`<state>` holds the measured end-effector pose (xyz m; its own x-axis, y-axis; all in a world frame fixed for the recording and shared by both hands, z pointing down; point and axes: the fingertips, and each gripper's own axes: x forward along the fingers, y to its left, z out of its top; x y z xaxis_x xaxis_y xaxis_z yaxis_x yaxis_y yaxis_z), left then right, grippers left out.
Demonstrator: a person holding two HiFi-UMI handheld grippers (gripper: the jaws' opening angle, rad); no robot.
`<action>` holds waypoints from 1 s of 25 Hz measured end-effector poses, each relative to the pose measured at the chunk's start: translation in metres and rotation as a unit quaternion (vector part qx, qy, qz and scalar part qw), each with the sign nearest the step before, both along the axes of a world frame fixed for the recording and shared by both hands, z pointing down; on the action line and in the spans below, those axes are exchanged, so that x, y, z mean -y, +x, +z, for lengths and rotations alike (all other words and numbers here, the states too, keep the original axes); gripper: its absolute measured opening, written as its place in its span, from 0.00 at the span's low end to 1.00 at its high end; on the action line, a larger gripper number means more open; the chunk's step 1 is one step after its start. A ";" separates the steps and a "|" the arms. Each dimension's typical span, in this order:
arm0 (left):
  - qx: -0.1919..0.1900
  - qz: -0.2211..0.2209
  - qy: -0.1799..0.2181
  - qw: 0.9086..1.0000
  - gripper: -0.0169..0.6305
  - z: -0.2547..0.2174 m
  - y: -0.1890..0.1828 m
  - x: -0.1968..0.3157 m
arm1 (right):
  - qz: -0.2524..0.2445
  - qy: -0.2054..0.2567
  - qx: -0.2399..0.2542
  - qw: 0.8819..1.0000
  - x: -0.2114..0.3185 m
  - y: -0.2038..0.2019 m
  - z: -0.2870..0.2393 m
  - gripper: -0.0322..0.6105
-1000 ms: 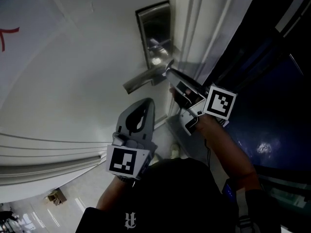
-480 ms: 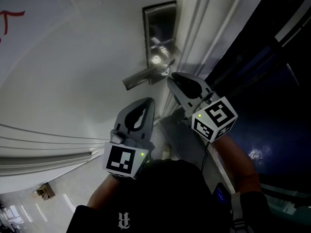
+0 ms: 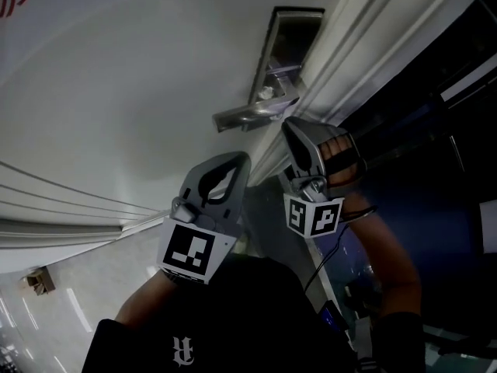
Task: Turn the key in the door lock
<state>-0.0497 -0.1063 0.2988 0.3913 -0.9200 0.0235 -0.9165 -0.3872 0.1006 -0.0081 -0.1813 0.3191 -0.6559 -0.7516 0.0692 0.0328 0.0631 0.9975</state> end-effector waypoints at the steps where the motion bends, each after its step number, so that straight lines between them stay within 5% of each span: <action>1: -0.001 -0.001 0.000 1.000 0.04 0.000 -0.001 0.000 | -0.002 0.013 -0.013 1.000 0.001 0.000 0.000 0.11; 11: -0.005 0.000 0.005 1.000 0.04 0.000 -0.004 -0.001 | -0.028 0.115 -0.105 0.987 0.008 -0.015 0.009 0.11; 25: -0.011 0.003 0.003 1.000 0.04 0.002 -0.008 -0.001 | 0.001 0.174 -0.155 0.972 0.018 -0.031 0.010 0.11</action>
<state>-0.0575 -0.1050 0.3007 0.3967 -0.9179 0.0093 -0.9120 -0.3929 0.1178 -0.0386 -0.1996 0.3295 -0.6425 -0.7662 0.0050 0.3361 -0.2760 0.9005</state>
